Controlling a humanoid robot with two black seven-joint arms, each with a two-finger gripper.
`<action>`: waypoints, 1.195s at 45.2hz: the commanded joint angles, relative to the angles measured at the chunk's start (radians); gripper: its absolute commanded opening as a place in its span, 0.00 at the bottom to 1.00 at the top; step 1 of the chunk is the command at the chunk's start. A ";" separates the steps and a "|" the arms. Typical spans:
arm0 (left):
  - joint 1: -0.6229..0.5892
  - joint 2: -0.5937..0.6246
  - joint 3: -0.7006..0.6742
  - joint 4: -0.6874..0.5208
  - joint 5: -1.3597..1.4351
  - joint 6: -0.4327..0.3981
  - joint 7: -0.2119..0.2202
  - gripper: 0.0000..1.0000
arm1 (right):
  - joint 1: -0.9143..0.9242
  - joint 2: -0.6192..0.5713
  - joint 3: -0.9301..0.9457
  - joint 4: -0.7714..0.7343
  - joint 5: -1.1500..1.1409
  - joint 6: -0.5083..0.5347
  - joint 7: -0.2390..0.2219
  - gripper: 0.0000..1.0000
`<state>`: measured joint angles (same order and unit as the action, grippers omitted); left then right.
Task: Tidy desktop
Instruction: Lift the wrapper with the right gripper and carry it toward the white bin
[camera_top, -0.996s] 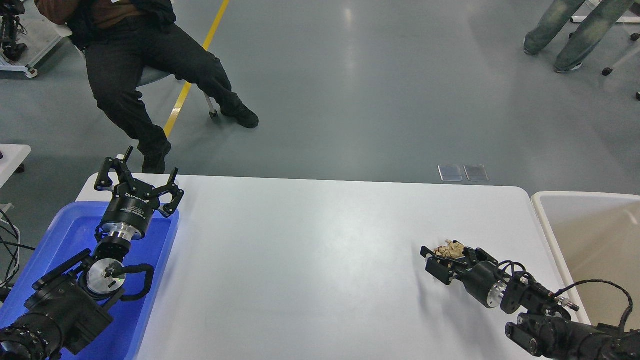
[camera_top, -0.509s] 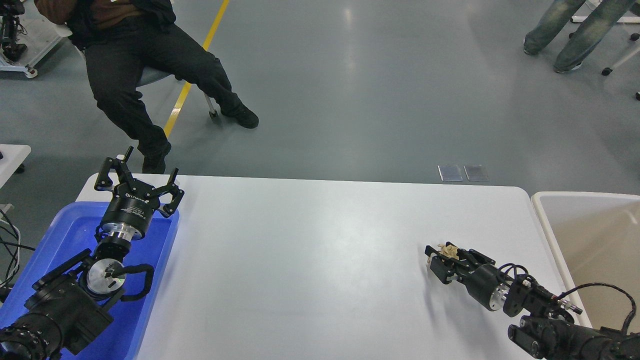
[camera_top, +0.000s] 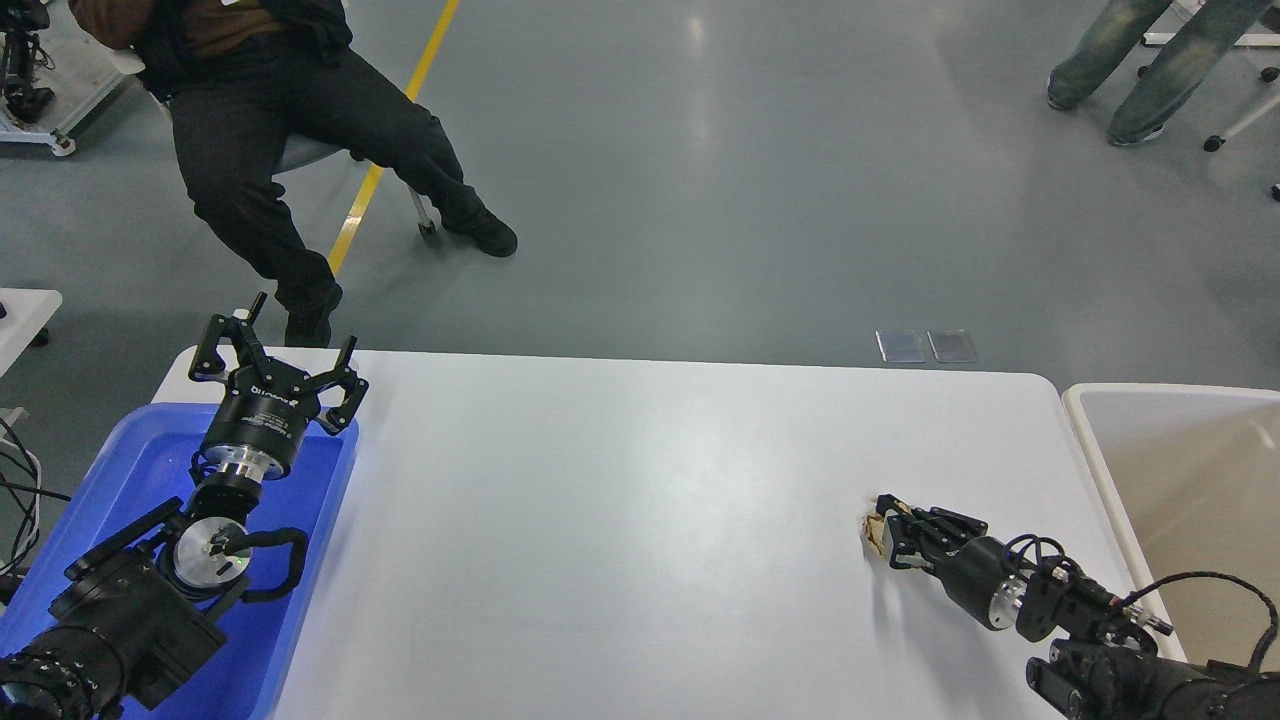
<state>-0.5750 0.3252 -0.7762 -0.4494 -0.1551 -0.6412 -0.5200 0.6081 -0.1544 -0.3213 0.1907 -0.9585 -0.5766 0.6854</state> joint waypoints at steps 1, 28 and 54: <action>0.001 0.000 0.000 0.000 0.000 0.000 0.000 1.00 | 0.007 0.001 -0.010 -0.005 0.055 -0.002 0.002 0.00; 0.000 0.000 0.000 0.000 0.000 0.000 0.002 1.00 | 0.051 -0.001 0.001 0.009 0.109 0.001 0.065 0.00; 0.000 0.000 0.000 0.000 0.000 0.000 0.002 1.00 | 0.278 -0.212 0.021 0.009 0.221 0.300 0.100 0.00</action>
<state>-0.5753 0.3252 -0.7762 -0.4495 -0.1550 -0.6412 -0.5186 0.7766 -0.2572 -0.3182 0.1994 -0.7904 -0.4449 0.7788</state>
